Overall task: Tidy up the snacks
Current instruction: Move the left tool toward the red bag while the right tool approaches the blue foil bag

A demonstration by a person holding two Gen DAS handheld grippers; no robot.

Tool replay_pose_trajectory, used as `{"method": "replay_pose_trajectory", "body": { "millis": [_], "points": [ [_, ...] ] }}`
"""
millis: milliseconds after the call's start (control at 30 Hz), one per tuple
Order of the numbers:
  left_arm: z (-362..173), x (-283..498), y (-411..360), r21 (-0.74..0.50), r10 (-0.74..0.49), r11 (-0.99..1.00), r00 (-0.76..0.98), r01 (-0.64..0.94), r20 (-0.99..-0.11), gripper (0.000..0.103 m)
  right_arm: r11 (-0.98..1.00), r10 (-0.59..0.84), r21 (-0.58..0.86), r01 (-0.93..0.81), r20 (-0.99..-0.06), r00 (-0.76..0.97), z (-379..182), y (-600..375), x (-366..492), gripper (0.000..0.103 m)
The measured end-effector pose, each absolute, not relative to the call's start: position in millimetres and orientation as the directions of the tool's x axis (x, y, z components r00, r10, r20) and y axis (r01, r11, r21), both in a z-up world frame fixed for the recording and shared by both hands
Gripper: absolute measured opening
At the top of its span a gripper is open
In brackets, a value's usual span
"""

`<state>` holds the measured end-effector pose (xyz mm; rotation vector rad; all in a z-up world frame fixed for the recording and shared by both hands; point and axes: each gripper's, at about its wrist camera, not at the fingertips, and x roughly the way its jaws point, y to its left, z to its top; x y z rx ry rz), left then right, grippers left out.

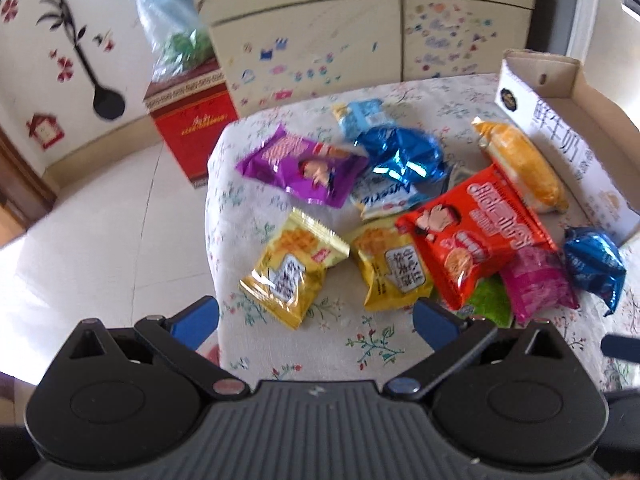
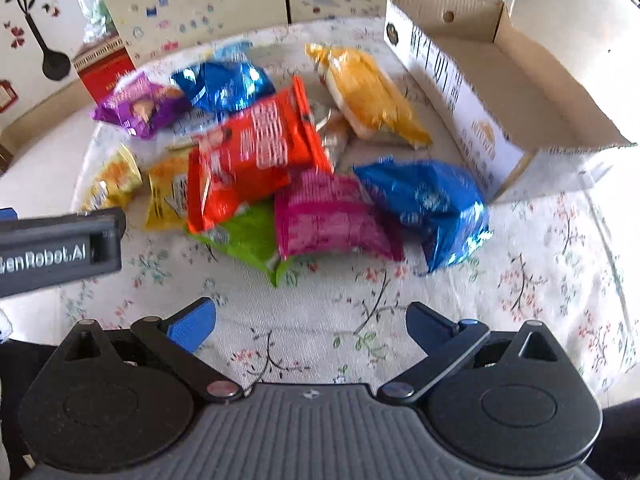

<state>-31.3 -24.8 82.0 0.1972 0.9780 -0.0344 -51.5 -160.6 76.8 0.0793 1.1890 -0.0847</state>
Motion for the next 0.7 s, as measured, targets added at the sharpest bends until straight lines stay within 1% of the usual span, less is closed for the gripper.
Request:
{"method": "replay_pose_trajectory", "body": {
  "millis": [100,167,267,467,700],
  "points": [
    [94,-28,-25,0.168,0.05,0.974,0.575,0.153,-0.816,0.102,0.988,-0.017,0.041,0.15,-0.93,0.366,80,-174,-46,0.103],
    [101,-24,-25,0.18,0.051,0.969,0.58,0.168,-0.813,0.102,0.984,-0.038,0.032,0.174,-0.922,0.386,81,-178,-42,0.103],
    [109,-18,-26,0.186,0.043,0.965,0.584,0.186,-0.81,0.102,0.985,-0.09,-0.017,0.17,-0.897,0.433,91,-179,-35,0.103],
    [112,-2,-36,0.208,0.05,0.957,0.591,0.203,-0.805,0.102,0.986,-0.162,-0.12,0.117,-0.866,0.474,103,-171,-15,0.103],
    [100,11,-36,0.195,0.057,0.963,0.568,0.186,-0.821,0.102,0.989,-0.128,-0.078,0.127,-0.881,0.455,91,-180,-6,0.103]
  ]
}}
